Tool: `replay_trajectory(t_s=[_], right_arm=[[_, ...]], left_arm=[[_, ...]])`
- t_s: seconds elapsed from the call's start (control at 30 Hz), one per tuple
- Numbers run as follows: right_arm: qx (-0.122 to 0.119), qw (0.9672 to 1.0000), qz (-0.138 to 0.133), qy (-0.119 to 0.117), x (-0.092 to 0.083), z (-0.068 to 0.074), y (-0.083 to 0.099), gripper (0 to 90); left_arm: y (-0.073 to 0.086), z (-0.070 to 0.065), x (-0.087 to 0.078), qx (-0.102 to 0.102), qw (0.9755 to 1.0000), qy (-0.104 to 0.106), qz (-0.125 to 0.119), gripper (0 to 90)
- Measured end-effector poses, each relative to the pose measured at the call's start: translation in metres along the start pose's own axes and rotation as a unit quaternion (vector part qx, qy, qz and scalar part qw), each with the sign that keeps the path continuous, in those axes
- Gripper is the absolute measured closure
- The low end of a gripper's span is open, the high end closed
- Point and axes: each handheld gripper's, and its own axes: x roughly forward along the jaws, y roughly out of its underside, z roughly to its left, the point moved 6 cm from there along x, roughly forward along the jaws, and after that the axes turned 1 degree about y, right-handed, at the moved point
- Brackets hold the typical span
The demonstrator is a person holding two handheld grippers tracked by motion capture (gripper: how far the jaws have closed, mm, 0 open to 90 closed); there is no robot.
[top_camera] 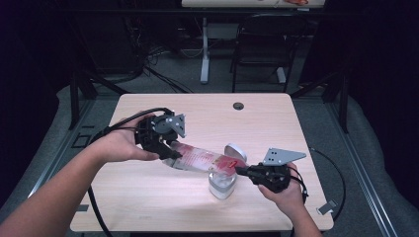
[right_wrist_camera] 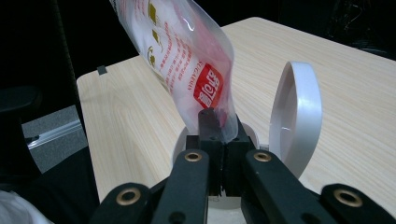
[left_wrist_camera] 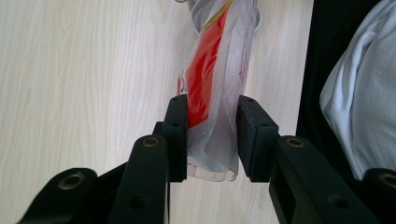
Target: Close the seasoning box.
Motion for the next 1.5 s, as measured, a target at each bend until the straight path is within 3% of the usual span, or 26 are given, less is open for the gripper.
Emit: replay_trajectory(t_s=[1.5], right_arm=[[0.011,0.9998,0.009,0.012,-0.003,-0.004,0.016,90.0]], left_arm=[[-0.016,0.001,0.004,0.009,0.9998,0.007,-0.014,72.0]])
